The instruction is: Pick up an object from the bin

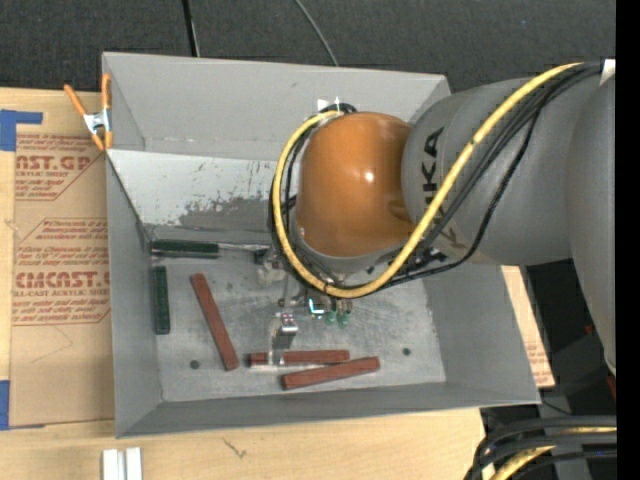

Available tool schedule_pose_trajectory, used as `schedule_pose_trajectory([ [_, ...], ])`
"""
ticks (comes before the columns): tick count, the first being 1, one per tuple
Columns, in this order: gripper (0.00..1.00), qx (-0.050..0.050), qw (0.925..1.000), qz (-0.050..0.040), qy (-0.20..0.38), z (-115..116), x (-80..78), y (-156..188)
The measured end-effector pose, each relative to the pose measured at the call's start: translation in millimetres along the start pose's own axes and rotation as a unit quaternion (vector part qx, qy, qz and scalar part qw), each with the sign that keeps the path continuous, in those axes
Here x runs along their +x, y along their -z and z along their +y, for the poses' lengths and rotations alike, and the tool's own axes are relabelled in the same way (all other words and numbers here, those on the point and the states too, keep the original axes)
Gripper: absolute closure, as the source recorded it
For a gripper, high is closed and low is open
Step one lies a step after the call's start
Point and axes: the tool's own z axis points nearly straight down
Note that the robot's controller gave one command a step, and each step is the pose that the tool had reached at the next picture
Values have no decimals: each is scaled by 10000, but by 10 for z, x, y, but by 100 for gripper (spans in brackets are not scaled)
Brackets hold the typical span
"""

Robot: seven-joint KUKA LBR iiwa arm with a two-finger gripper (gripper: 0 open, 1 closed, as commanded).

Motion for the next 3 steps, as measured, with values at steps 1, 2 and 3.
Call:
schedule_pose_trajectory([
  [1,0,-5,10000,-36,-6,-8,-19,37],
  [2,0,-1,9985,-54,545,-291,72,-594],
  [3,0,3,9970,-17,779,-570,78,-636],
])
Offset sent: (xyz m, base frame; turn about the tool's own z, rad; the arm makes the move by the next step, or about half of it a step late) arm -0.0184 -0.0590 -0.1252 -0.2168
